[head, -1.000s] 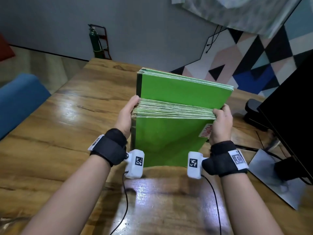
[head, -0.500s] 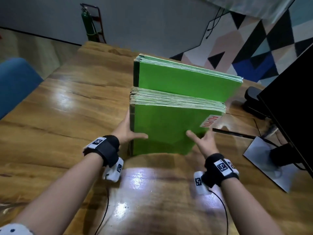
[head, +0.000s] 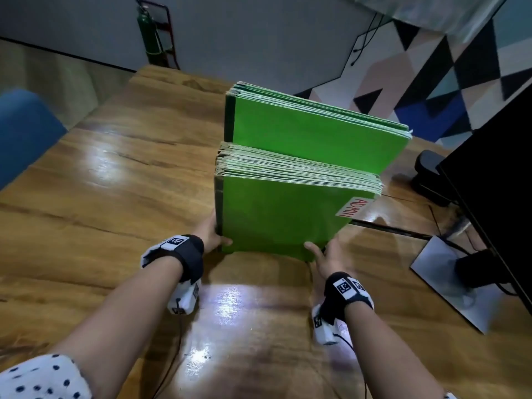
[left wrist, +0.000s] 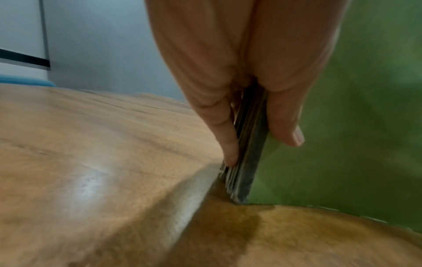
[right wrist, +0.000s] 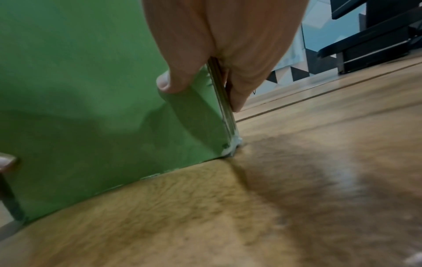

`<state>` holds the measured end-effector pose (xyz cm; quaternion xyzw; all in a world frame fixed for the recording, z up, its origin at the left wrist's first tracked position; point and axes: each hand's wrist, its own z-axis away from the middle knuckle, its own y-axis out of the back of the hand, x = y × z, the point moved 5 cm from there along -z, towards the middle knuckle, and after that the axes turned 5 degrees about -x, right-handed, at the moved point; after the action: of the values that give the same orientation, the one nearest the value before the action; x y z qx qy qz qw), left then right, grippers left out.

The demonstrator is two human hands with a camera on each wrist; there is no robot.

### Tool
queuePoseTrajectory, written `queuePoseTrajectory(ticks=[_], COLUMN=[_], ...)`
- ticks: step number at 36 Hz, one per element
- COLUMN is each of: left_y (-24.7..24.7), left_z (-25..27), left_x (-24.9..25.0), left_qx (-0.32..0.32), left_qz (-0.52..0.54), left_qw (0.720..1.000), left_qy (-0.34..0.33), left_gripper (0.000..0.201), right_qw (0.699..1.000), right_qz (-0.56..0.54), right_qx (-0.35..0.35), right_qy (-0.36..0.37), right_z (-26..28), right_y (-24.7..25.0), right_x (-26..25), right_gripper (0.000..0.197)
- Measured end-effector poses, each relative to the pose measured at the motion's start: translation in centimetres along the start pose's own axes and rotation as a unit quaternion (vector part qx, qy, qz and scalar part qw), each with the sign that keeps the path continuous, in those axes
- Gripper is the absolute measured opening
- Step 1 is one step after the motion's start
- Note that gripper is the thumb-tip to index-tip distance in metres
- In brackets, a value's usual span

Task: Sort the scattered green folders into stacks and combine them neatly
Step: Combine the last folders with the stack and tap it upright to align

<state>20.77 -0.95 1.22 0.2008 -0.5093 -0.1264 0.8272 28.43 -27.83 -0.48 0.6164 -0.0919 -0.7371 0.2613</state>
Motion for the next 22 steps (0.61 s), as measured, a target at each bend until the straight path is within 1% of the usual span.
queuePoseTrajectory(ticks=[4,7,9,11,12,14,15,17,18,19,22], left_y=[0.4,0.0,-0.8,-1.8,-2.3,-3.3,-3.9,-5.5,-6.3,-7.1,-9.0], left_z=[-0.6,-0.8,-0.5,-0.2,0.0,0.5,0.6,0.7,0.9,0.9,1.3], left_x=[0.4,1.3,2.5,3.8,4.3,5.0,5.1,5.1,5.2,5.2,5.2], left_qx=[-0.039,-0.082,-0.121,-0.161,-0.171,-0.176,-0.180,-0.193,-0.201,-0.205,-0.204], left_qz=[-0.049,-0.072,-0.085,-0.084,-0.082,-0.075,-0.068,-0.064,-0.062,-0.061,-0.071], left_qw=[0.997,0.992,0.986,0.978,0.976,0.972,0.971,0.966,0.964,0.963,0.960], left_qy=[0.036,0.063,0.081,0.097,0.110,0.136,0.145,0.158,0.163,0.166,0.177], left_gripper=[0.071,0.066,0.054,0.040,0.037,0.041,0.048,0.069,0.073,0.074,0.066], right_qw=[0.999,1.000,0.999,0.997,0.995,0.991,0.988,0.983,0.981,0.979,0.974], right_qz=[0.024,0.002,-0.028,-0.054,-0.067,-0.080,-0.083,-0.080,-0.073,-0.064,-0.040], right_qx=[0.007,-0.003,0.000,0.018,0.027,0.038,0.041,0.049,0.052,0.054,0.050], right_qy=[0.022,-0.005,-0.024,-0.048,-0.063,-0.102,-0.122,-0.156,-0.170,-0.184,-0.218], right_z=[0.0,0.5,0.8,0.9,0.7,0.3,0.1,0.1,0.3,0.6,1.3], right_y=[0.8,2.1,3.1,4.4,5.1,6.2,6.8,7.8,8.2,8.6,9.5], right_x=[0.1,0.4,0.8,1.7,2.3,3.9,4.7,5.8,6.0,6.2,7.2], right_gripper=[0.062,0.056,0.051,0.047,0.044,0.042,0.039,0.036,0.037,0.038,0.038])
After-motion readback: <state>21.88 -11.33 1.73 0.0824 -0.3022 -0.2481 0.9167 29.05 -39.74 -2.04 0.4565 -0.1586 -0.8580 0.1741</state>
